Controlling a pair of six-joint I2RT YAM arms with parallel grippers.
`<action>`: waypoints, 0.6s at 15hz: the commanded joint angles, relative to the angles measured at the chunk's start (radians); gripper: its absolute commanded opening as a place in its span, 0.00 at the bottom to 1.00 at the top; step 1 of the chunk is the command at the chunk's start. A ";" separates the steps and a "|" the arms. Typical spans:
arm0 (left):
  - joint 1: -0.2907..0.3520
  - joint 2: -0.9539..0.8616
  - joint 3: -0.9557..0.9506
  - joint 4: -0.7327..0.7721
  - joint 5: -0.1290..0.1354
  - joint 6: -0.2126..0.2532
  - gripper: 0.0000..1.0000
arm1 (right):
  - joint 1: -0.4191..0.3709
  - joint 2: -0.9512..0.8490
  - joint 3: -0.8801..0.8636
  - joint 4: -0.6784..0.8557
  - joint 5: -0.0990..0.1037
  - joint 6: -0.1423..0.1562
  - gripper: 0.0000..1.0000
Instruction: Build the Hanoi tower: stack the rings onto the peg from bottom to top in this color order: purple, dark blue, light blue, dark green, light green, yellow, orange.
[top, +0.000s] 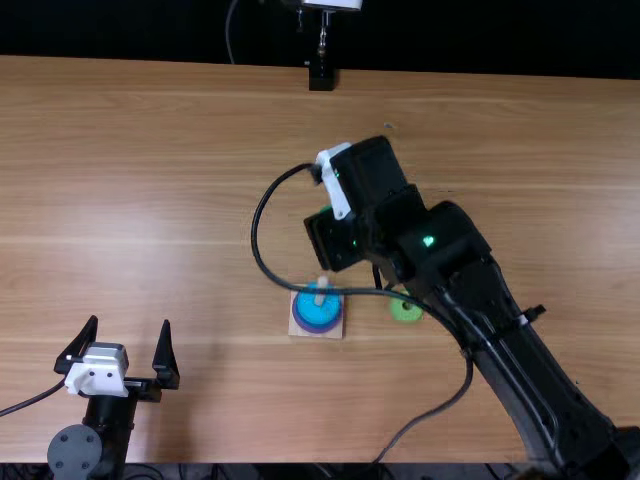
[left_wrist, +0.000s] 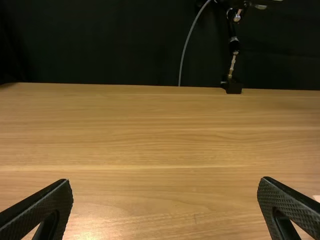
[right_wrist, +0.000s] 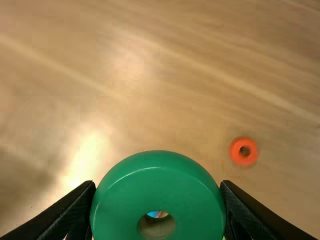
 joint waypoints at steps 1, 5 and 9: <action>0.007 -0.012 -0.016 -0.018 0.007 0.003 1.00 | 0.023 -0.030 -0.018 -0.029 -0.010 -0.009 0.00; 0.007 -0.012 -0.016 -0.018 0.007 0.003 1.00 | 0.057 -0.032 -0.021 -0.110 -0.010 -0.011 0.00; 0.007 -0.012 -0.016 -0.018 0.007 0.005 1.00 | 0.104 -0.049 -0.051 -0.134 -0.010 -0.005 0.00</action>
